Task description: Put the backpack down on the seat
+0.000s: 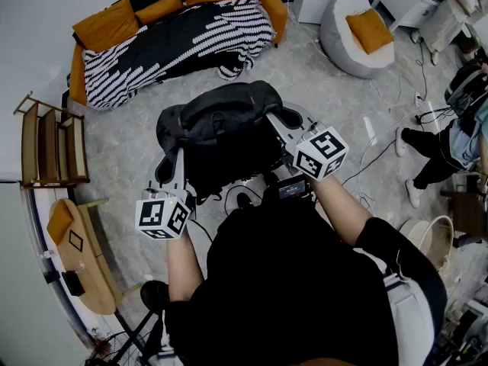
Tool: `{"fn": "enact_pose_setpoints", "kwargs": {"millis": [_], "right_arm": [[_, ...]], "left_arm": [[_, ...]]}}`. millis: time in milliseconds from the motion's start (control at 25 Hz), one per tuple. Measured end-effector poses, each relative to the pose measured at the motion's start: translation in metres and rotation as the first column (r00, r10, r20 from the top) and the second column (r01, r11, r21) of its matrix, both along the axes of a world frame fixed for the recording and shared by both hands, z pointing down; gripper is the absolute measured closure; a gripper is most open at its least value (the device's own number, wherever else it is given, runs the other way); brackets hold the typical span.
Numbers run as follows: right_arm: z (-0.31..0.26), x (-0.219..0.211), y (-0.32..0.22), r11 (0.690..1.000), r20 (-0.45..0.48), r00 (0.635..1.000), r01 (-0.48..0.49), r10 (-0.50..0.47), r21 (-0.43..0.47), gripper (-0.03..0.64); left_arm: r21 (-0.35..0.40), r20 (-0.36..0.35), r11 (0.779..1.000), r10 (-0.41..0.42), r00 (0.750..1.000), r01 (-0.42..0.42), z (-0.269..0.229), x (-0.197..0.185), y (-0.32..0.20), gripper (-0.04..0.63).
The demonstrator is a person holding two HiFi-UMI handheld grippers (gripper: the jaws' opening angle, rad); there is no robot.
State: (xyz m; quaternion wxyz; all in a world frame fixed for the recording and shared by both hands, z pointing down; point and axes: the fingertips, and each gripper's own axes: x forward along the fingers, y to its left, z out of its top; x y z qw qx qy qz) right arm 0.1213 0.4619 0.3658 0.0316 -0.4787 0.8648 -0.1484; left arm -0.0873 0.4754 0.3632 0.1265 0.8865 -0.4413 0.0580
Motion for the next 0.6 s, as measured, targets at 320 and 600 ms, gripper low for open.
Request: {"fn": "enact_pose_setpoints", "kwargs": {"millis": [320,600], "right_arm": [[-0.006,0.005,0.001,1.0,0.012,1.0,-0.012,0.012,0.002,0.569],[-0.003,-0.007,0.003,0.999,0.017,0.999,0.041,-0.041,0.0,0.569]], "left_arm": [[0.035,0.015,0.999,-0.007,1.0,0.006,-0.009,0.005,-0.003,0.549],[0.036,0.002,0.998,-0.044,0.999,0.044,-0.01,-0.007,0.009,0.549]]}}
